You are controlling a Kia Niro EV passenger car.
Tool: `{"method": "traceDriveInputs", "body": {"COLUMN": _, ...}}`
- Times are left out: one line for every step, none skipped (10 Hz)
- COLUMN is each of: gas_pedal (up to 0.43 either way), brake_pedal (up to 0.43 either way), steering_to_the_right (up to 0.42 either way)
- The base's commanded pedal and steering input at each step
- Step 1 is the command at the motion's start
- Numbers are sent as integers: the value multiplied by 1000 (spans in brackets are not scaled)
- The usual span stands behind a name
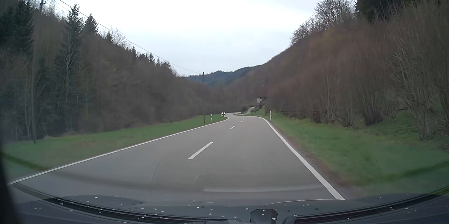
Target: Follow the waypoints while adhering to traffic rules and regulations
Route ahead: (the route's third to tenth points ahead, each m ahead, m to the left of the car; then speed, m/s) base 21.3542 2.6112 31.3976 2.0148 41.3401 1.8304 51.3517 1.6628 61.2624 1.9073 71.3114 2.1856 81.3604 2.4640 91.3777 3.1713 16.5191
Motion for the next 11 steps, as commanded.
{"method": "traceDriveInputs", "body": {"gas_pedal": 0, "brake_pedal": 0, "steering_to_the_right": 25}}
{"method": "traceDriveInputs", "body": {"gas_pedal": 0, "brake_pedal": 0, "steering_to_the_right": 25}}
{"method": "traceDriveInputs", "body": {"gas_pedal": 0, "brake_pedal": 0, "steering_to_the_right": 24}}
{"method": "traceDriveInputs", "body": {"gas_pedal": 0, "brake_pedal": 0, "steering_to_the_right": 21}}
{"method": "traceDriveInputs", "body": {"gas_pedal": 0, "brake_pedal": 0, "steering_to_the_right": 16}}
{"method": "traceDriveInputs", "body": {"gas_pedal": 0, "brake_pedal": 0, "steering_to_the_right": 10}}
{"method": "traceDriveInputs", "body": {"gas_pedal": 0, "brake_pedal": 0, "steering_to_the_right": 7}}
{"method": "traceDriveInputs", "body": {"gas_pedal": 0, "brake_pedal": 0, "steering_to_the_right": 5}}
{"method": "traceDriveInputs", "body": {"gas_pedal": 0, "brake_pedal": 0, "steering_to_the_right": 1}}
{"method": "traceDriveInputs", "body": {"gas_pedal": 0, "brake_pedal": 0, "steering_to_the_right": -1}}
{"method": "traceDriveInputs", "body": {"gas_pedal": 0, "brake_pedal": 0, "steering_to_the_right": -4}}
